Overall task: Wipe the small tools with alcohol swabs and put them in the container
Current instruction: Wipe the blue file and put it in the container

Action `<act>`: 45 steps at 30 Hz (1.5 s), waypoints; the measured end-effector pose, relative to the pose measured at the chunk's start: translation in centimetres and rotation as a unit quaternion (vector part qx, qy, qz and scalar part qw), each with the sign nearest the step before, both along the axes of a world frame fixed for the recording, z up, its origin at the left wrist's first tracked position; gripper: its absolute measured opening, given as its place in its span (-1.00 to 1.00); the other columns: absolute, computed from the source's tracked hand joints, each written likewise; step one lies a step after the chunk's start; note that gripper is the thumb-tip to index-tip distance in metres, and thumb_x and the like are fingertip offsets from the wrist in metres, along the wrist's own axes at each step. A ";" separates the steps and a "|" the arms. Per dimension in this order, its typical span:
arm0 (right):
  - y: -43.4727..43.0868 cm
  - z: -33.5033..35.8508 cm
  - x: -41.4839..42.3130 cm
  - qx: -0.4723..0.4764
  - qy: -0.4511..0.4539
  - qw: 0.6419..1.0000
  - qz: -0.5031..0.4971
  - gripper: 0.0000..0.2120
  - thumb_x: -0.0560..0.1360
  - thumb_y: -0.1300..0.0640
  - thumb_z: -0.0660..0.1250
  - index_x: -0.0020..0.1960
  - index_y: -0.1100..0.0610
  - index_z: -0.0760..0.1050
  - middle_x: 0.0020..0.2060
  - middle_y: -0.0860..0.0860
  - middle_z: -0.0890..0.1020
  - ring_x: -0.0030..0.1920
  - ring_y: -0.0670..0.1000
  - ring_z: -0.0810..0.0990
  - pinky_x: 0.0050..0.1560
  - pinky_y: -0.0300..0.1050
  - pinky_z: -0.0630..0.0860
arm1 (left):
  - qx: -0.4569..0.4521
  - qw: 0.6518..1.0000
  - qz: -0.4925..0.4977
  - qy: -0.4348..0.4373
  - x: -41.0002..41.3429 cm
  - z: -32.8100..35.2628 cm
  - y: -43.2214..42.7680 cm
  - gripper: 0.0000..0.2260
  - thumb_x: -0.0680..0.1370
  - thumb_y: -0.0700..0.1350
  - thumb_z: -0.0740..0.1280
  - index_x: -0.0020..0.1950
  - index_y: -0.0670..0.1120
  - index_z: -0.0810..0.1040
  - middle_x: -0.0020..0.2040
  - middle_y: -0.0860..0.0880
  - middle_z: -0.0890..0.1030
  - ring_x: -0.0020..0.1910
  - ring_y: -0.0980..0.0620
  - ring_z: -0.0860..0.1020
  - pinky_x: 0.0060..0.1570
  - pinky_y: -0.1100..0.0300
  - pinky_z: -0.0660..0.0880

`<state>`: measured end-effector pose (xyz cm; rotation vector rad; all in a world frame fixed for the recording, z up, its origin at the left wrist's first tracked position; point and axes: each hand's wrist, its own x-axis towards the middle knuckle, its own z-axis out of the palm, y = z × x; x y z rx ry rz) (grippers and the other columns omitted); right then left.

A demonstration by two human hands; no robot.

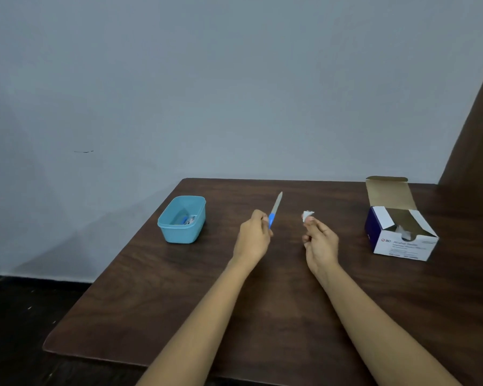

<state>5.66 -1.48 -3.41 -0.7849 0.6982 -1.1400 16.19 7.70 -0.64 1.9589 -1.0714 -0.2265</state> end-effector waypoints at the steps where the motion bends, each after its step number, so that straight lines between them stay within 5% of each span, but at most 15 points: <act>1: 0.1 0.1 -0.4 -0.002 0.003 1.000 0.016 -0.92 0.53 0.27 0.34 -0.11 0.17 0.59 -0.21 -0.01 0.57 -0.28 -0.12 0.40 -0.26 -0.24 0.33 | -0.014 1.000 -0.006 0.003 -0.6 -0.3 0.0 -0.90 0.65 -0.10 0.12 0.03 -0.03 0.42 -0.14 0.01 0.57 -0.21 0.11 0.53 -0.19 0.25 0.49; 5: -0.7 0.0 -2.5 -0.010 0.025 0.997 0.070 -0.93 0.54 0.26 0.32 -0.07 0.21 0.59 -0.24 0.00 0.54 -0.29 -0.12 0.40 -0.22 -0.23 0.35 | -0.046 0.998 -0.029 -0.013 -1.9 -2.1 0.5 -0.84 0.67 -0.06 0.09 0.01 -0.04 0.43 -0.23 0.09 0.54 -0.26 0.14 0.52 -0.16 0.14 0.53; 17: -0.8 -0.5 -4.0 -0.061 0.073 0.988 0.121 -0.87 0.55 0.26 0.31 0.02 0.27 0.61 -0.30 -0.06 0.56 -0.28 -0.13 0.39 -0.21 -0.22 0.36 | -0.036 0.994 -0.060 -0.084 -2.8 -3.7 1.1 -0.87 0.65 -0.04 0.13 0.01 0.00 0.45 -0.24 0.12 0.56 -0.26 0.17 0.55 -0.27 0.32 0.47; 35: -0.4 0.0 -4.5 -0.125 0.152 0.977 0.083 -0.91 0.48 0.15 0.41 -0.08 0.15 0.67 -0.20 -0.08 0.66 -0.27 -0.14 0.44 -0.19 -0.23 0.38 | -0.051 0.989 -0.051 -0.133 -2.8 -3.0 1.7 -0.88 0.64 -0.11 0.18 0.03 -0.04 0.50 -0.22 0.10 0.54 -0.25 0.16 0.53 -0.28 0.43 0.38; 41: -0.7 -0.2 -4.7 -0.224 0.269 0.935 0.053 -0.91 0.48 0.19 0.39 -0.16 0.15 0.67 -0.17 0.01 0.69 -0.08 -0.09 0.60 -0.08 -0.27 0.47 | -0.093 0.989 -0.014 -0.110 -2.5 -3.2 1.4 -0.86 0.63 -0.12 0.21 -0.03 -0.08 0.55 -0.24 0.10 0.53 -0.25 0.16 0.52 -0.26 0.42 0.41; 45: -1.0 -0.1 -5.3 -0.328 0.344 0.876 0.081 -0.91 0.45 0.15 0.44 -0.19 0.15 0.68 -0.24 0.00 0.67 -0.24 -0.14 0.54 -0.19 -0.30 0.44 | -0.131 0.985 0.027 -0.110 -2.0 -3.2 1.3 -0.86 0.62 -0.13 0.24 -0.01 -0.10 0.59 -0.20 0.08 0.55 -0.24 0.17 0.50 -0.27 0.48 0.36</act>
